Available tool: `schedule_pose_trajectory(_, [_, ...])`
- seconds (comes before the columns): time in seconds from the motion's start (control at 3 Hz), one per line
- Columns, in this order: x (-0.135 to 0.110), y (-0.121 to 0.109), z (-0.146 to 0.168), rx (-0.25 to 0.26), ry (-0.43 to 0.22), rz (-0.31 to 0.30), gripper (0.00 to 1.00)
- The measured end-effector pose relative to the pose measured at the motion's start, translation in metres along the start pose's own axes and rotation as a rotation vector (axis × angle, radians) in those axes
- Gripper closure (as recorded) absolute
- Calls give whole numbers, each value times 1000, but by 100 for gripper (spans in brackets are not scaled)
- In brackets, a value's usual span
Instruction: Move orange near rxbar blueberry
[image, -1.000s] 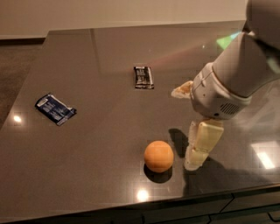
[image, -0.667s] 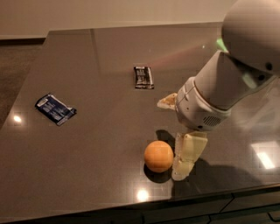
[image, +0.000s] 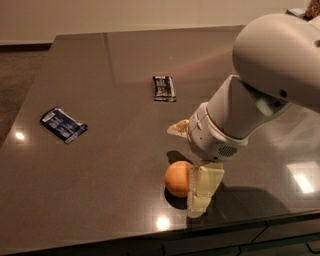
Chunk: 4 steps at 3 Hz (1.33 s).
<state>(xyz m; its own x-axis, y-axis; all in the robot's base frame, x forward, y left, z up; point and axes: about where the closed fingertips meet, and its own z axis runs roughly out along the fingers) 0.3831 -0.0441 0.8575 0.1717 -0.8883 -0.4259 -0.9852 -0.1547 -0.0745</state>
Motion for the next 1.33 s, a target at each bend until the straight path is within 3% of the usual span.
schedule_pose_trajectory(0.67, [-3, 2, 8, -16, 0, -35, 47])
schedule_pose_trajectory(1.33, [-25, -8, -5, 15, -12, -59, 93])
